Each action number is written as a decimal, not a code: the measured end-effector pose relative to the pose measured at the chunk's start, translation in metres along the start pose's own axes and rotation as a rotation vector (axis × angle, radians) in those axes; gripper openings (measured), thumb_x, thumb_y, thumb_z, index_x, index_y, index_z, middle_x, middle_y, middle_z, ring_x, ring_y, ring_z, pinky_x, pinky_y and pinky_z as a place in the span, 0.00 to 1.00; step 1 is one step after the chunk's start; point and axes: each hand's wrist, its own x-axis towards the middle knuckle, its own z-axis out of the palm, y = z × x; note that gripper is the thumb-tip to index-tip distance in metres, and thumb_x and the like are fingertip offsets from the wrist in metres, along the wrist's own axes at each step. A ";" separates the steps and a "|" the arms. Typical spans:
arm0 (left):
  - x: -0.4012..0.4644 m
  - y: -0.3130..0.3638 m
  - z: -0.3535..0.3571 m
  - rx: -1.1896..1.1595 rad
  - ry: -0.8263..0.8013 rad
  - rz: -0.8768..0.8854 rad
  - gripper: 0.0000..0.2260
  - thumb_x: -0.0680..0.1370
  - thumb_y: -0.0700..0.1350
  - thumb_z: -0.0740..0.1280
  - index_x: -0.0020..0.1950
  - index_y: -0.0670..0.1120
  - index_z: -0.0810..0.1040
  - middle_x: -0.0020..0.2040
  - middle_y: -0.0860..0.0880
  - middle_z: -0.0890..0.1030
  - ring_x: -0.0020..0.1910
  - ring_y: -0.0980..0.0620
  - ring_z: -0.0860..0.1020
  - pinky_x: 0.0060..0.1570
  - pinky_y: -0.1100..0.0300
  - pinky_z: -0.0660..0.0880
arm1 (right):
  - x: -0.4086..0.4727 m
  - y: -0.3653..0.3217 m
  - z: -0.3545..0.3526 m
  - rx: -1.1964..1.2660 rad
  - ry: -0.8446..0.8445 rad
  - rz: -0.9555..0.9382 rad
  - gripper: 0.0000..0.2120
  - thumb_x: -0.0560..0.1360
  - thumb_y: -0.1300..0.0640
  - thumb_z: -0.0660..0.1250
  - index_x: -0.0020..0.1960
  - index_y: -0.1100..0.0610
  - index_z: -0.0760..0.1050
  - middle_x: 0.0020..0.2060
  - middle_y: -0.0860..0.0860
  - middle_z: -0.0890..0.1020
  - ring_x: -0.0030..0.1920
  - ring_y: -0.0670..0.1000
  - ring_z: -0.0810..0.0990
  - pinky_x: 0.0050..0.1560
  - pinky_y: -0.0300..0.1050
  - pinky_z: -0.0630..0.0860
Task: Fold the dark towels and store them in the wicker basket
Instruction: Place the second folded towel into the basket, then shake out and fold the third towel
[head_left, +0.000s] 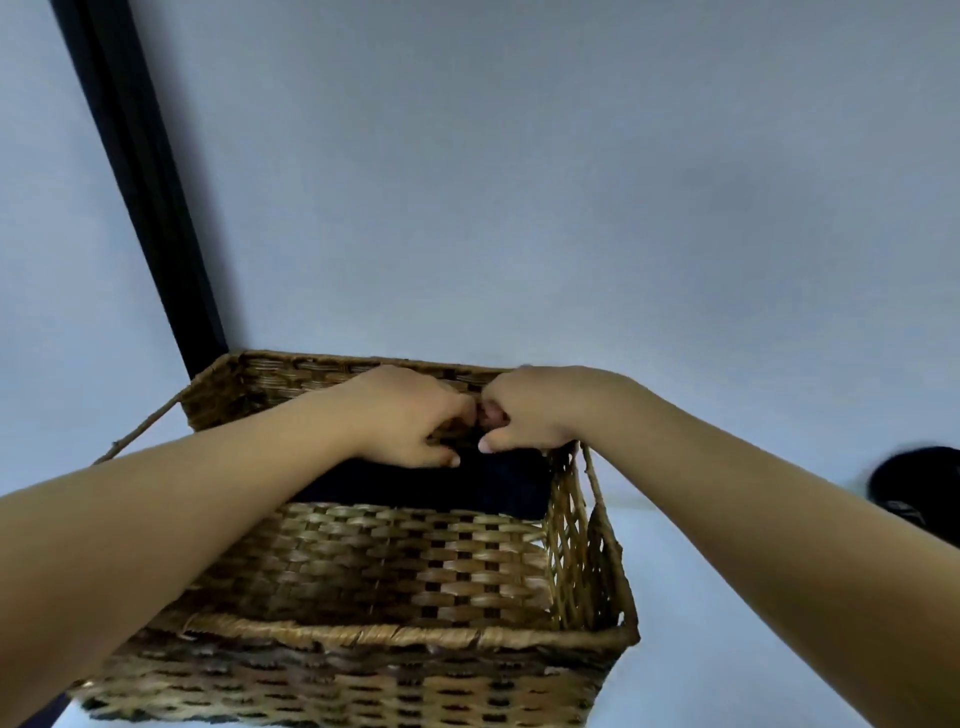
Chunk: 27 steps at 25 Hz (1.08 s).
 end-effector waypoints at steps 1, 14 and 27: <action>-0.005 0.002 -0.011 0.042 0.074 -0.048 0.20 0.78 0.64 0.63 0.66 0.55 0.71 0.55 0.55 0.78 0.53 0.50 0.78 0.47 0.53 0.76 | -0.015 0.007 -0.006 -0.015 0.092 0.016 0.17 0.80 0.41 0.64 0.59 0.52 0.71 0.48 0.49 0.76 0.51 0.53 0.77 0.43 0.48 0.73; 0.047 0.160 -0.099 -0.001 0.516 -0.138 0.31 0.78 0.67 0.60 0.77 0.53 0.66 0.82 0.51 0.58 0.82 0.48 0.53 0.79 0.47 0.52 | -0.209 0.154 0.027 0.186 0.491 0.281 0.26 0.79 0.37 0.61 0.74 0.43 0.64 0.75 0.40 0.62 0.71 0.47 0.66 0.62 0.48 0.72; 0.207 0.450 -0.020 -0.533 0.140 -0.078 0.26 0.79 0.64 0.63 0.73 0.54 0.68 0.71 0.53 0.70 0.68 0.48 0.70 0.62 0.49 0.74 | -0.359 0.307 0.257 0.331 0.268 0.694 0.21 0.81 0.41 0.62 0.68 0.50 0.69 0.63 0.49 0.73 0.64 0.57 0.73 0.59 0.55 0.73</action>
